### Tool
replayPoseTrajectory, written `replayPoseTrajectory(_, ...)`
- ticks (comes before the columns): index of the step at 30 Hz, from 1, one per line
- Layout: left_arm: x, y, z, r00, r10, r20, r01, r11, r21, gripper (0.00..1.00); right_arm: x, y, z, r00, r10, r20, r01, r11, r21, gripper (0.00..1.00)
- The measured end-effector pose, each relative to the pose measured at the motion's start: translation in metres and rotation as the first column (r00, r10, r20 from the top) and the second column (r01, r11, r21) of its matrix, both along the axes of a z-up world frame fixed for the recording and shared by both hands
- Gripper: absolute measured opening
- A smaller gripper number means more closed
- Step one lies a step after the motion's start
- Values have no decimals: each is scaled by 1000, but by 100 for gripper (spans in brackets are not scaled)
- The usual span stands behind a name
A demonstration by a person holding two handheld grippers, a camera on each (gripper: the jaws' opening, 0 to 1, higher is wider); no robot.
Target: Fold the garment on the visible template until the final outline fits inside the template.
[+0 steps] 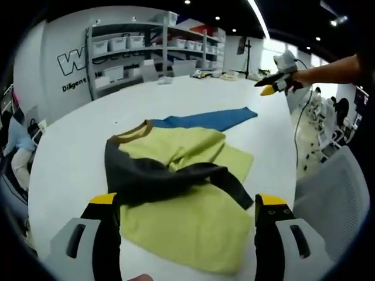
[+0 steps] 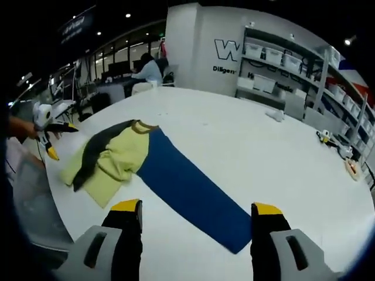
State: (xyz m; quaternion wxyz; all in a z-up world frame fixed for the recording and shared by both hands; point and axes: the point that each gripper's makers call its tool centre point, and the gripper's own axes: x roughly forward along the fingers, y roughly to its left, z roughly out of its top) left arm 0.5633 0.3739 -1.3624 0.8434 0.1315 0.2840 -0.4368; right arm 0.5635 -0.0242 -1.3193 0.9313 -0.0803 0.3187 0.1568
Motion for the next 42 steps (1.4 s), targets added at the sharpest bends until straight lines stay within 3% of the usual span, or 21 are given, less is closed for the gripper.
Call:
replayPoseTrajectory(6, 0, -1, -4, 1000, -7, -18, 7, 1000, -3, 91, -11, 16, -10, 998, 40, -48, -38, 999, 38, 79)
replayPoseTrajectory(11, -9, -10, -5, 996, -86, 2, 86, 996, 17, 90, -19, 28, -10, 998, 57, -26, -55, 996, 67, 83)
replayPoseTrajectory(14, -10, -14, -7, 995, -105, -3, 105, 994, 13, 90, -24, 35, -6, 996, 87, 18, -87, 995, 44, 84)
replayPoseTrajectory(21, -19, -32, -12, 984, -175, 4, 175, 984, 11, 87, -37, 47, -8, 991, 130, 0, -130, 990, 63, 95)
replayPoseTrajectory(31, -46, -57, -23, 944, -329, 15, 328, 943, 52, 81, -41, 60, -4, 990, 138, 14, -139, 985, 107, 94)
replayPoseTrajectory(36, -59, -61, -30, 914, -404, 23, 401, 912, 91, 75, -48, 72, -7, 986, 165, 15, -166, 980, 106, 93)
replayPoseTrajectory(38, -68, -65, -30, 885, -463, 42, 457, 883, 104, 70, -51, 77, -10, 985, 174, 8, -174, 979, 110, 92)
replayPoseTrajectory(42, -76, -69, -34, 871, -490, 28, 485, 867, 114, 63, -56, 83, -14, 984, 178, 4, -178, 978, 113, 92)
